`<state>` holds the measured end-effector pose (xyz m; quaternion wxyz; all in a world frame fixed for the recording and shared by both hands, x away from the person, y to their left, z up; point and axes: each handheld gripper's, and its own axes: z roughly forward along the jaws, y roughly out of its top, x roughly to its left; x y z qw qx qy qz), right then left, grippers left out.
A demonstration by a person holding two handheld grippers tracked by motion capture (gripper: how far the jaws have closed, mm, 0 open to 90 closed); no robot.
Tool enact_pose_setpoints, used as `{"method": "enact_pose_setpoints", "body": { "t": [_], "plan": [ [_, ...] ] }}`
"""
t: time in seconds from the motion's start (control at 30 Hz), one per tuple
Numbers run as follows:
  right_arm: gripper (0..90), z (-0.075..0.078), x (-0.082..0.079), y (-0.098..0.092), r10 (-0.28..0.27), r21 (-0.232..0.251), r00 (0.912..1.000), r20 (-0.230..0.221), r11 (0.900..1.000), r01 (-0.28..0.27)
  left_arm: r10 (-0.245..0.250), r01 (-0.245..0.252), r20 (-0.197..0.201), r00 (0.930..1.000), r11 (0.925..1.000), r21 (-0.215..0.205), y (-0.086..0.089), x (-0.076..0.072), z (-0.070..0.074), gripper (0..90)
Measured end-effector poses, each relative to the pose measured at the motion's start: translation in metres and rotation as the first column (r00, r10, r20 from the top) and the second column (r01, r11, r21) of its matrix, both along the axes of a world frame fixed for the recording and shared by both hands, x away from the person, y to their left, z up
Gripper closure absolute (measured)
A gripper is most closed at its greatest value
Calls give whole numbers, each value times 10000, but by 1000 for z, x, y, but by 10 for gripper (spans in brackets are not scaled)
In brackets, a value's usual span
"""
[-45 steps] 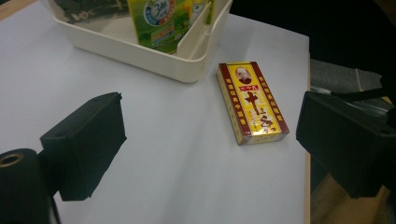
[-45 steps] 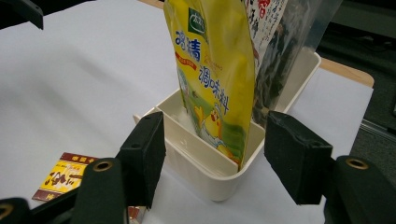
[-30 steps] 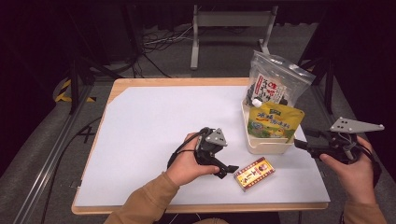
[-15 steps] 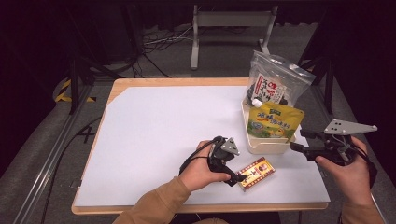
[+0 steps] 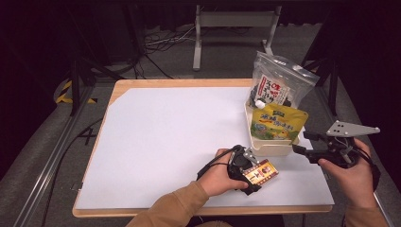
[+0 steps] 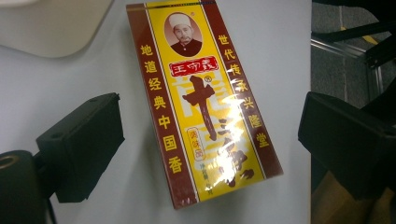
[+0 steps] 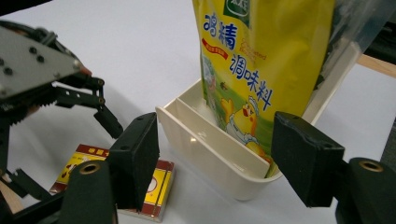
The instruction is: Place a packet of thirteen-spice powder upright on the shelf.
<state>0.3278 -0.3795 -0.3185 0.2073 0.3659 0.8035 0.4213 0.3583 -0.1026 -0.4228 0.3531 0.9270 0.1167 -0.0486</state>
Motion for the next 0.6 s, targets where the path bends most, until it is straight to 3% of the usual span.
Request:
{"method": "enact_pose_setpoints", "body": {
  "t": [0.1, 0.2, 0.37, 0.6],
  "plan": [
    [322, 0, 1, -1, -77, 84, 10000, -13, 9999, 77, 107, -108, 68, 9999, 9998, 171, -5, -1, -5, 69],
    [319, 0, 1, 0, -69, 54, 10000, -10, 10000, 69, 13, -13, 56, 10000, 10000, 61, -9, -3, -9, 67],
    [314, 0, 1, 2, -30, 54, 10000, 24, 10000, 30, 193, -200, 366, 9991, 9996, 184, -12, -3, -19, 103],
    [310, -3, 3, 4, -35, -6, 10000, -52, 10000, 35, 178, -193, 622, 9979, 9995, 241, -13, -5, -20, 102]
  ]
}}
